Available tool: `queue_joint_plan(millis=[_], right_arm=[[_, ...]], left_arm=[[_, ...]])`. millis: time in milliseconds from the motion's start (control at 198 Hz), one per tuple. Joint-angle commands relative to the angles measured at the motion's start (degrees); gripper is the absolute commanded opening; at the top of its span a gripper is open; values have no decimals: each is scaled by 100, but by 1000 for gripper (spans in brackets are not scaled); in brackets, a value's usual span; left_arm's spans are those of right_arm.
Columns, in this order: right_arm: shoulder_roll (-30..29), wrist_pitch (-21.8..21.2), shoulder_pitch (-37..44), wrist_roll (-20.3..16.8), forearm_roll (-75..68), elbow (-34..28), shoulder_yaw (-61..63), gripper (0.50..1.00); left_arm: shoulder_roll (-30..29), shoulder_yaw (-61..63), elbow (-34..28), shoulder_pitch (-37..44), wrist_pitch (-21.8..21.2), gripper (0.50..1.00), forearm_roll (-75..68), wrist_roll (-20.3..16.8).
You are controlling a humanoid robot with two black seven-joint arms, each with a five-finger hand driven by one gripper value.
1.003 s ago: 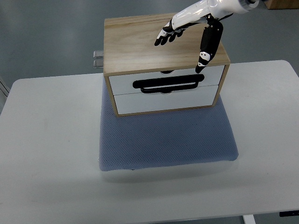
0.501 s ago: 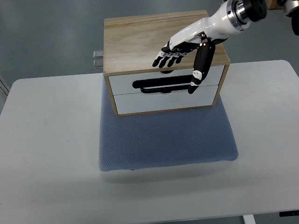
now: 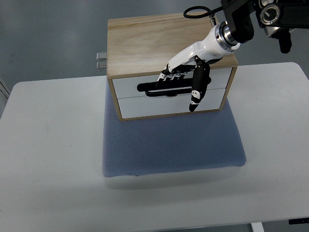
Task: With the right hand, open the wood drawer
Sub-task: 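Hook the right hand's fingers around the upper drawer's black handle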
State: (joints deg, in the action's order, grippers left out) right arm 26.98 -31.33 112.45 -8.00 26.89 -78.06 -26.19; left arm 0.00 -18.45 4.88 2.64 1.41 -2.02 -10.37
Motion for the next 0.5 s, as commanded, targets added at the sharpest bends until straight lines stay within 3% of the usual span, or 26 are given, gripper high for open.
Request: queue_joint_plan(millis=[0,496], right_arm=[[-97,189,14,0,0,45,-106,940],[-413,540,-109,-9,167,151,-396,940]], left_arm=[[0,0,-5,0,0,1000,0,0],[0,0,4,0,0,1000,0,0]])
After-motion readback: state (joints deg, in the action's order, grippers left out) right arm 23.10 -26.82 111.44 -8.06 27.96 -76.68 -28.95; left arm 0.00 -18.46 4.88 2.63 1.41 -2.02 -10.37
